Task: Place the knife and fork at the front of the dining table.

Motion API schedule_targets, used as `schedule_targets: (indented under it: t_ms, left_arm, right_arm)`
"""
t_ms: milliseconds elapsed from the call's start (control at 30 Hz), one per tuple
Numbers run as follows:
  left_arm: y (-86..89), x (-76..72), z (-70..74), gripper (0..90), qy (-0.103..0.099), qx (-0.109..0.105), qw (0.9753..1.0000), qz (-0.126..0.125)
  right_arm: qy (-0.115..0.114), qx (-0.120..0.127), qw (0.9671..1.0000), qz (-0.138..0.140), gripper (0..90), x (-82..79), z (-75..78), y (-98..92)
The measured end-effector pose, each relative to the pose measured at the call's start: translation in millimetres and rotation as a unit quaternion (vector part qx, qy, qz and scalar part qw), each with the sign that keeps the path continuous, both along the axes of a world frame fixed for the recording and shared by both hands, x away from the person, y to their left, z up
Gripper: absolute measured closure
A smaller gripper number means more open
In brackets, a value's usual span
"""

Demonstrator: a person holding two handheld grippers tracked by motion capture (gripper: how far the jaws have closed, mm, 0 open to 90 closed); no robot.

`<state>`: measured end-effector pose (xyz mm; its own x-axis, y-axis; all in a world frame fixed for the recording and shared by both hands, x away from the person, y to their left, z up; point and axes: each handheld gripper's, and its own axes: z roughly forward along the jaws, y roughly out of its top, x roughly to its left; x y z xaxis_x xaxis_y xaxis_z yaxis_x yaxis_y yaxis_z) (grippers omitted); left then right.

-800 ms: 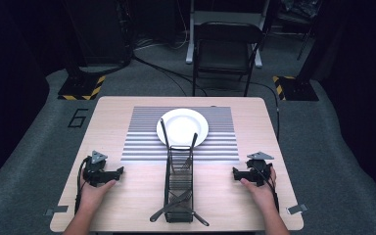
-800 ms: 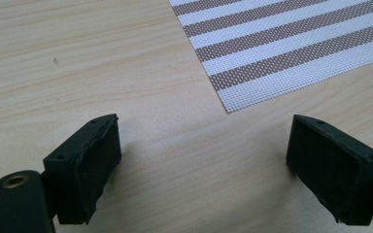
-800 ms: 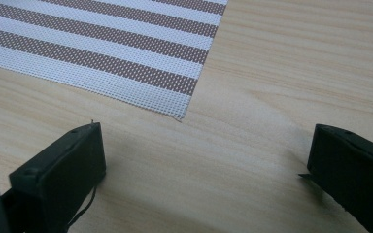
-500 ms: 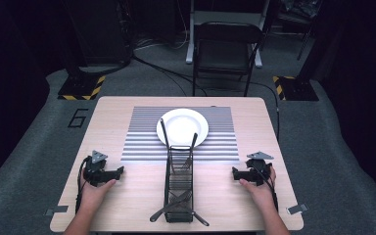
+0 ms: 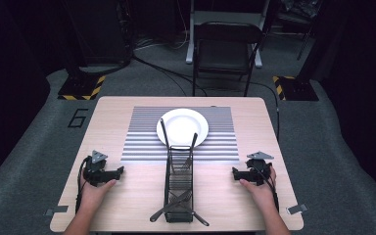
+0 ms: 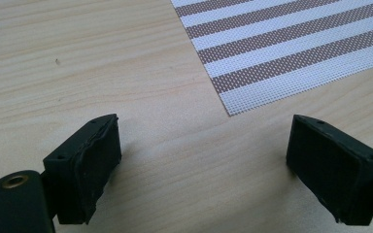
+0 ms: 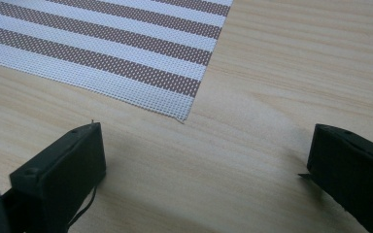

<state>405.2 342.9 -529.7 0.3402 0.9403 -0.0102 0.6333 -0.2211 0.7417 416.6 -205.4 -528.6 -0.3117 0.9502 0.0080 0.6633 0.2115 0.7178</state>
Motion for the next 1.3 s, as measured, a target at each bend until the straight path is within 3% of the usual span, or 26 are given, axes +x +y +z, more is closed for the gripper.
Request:
schedule_targets:
  t_ms: [267, 367, 467, 667, 733, 1033, 1233, 1300]
  left_arm:
    - [0.0, 0.1, 0.0, 12.1, 0.0, 0.0, 1.0, -0.001]
    - [0.0, 0.1, 0.0, 12.1, 0.0, 0.0, 1.0, 0.0]
    - [0.0, 0.1, 0.0, 12.1, 0.0, 0.0, 1.0, 0.0]
    - [0.1, 0.1, 0.0, 12.1, 0.0, 0.0, 1.0, -0.001]
    - [0.0, 0.1, 0.0, 12.2, 0.0, 0.0, 1.0, 0.0]
    - [0.1, 0.1, 0.0, 12.1, 0.0, 0.0, 1.0, 0.0]
    - [0.1, 0.1, 0.0, 12.2, 0.0, 0.0, 1.0, 0.0]
    - [0.1, 0.1, 0.0, 12.2, 0.0, 0.0, 1.0, 0.0]
  right_arm:
    - [0.001, 0.001, 1.0, 0.004, 2.5, -1.3, 0.8, 0.0]
    - [0.0, -0.002, 1.0, 0.002, 14.5, -3.1, 3.8, -1.8]
    - [0.011, 0.011, 0.9999, -0.006, 22.7, -5.8, 9.5, -2.4]
    - [-0.014, -0.003, 0.9998, 0.015, 36.3, -15.0, 27.4, 7.1]
    - [-0.011, 0.008, 0.9995, 0.029, 40.7, -17.0, 33.5, 9.5]
    - [-0.023, 0.014, 0.9982, 0.054, 44.2, -24.5, 43.6, 18.9]
    - [-0.026, 0.035, 0.9967, 0.068, 46.4, -30.5, 53.2, 26.3]
    - [-0.028, 0.042, 0.996, 0.074, 51.2, -31.8, 56.4, 28.9]
